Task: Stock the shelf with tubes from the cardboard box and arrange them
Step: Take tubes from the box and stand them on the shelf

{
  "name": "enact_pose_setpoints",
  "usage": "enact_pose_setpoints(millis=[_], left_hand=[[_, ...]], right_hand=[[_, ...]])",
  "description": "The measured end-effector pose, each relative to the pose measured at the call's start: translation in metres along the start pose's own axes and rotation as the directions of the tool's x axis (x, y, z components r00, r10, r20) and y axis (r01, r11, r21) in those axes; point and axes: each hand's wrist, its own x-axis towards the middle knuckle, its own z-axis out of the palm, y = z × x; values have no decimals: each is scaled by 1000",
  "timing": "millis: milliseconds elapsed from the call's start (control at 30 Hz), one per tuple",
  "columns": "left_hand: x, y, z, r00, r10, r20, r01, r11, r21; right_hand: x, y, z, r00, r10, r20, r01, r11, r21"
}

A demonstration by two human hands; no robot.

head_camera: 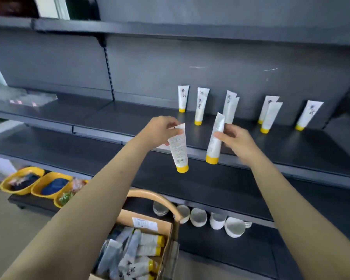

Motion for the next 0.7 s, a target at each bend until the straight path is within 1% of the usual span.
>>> enact_pose_setpoints(millis=[100, 233, 300, 400, 533, 600, 700], left_hand=[[32, 36, 34, 998, 61, -12, -61, 998, -22], [70, 84, 91, 988, 151, -5, -151, 987, -49], [88, 107, 121, 981, 192, 4, -192, 981, -33], [118, 130, 164, 978, 208, 6, -209, 978, 21], [145, 150, 220, 976, 218, 0, -217, 972, 85], [151, 154, 236, 979, 206, -10, -204, 973, 108], [168, 155, 261, 977, 211, 16, -212, 969, 126]], right_hand=[[2, 6, -62, 996, 12, -86, -12, 1000, -3], [6, 24, -143, 983, 69, -172, -73, 997, -17], [11, 36, -181, 968, 97, -231, -102, 995, -7], [17, 54, -227, 934, 114, -339, -132, 991, -31], [18, 79, -274, 878, 133, -460, -204, 973, -106], [19, 92, -286, 847, 139, -513, -242, 960, -139], [25, 116, -302, 794, 135, -593, -289, 942, -173]])
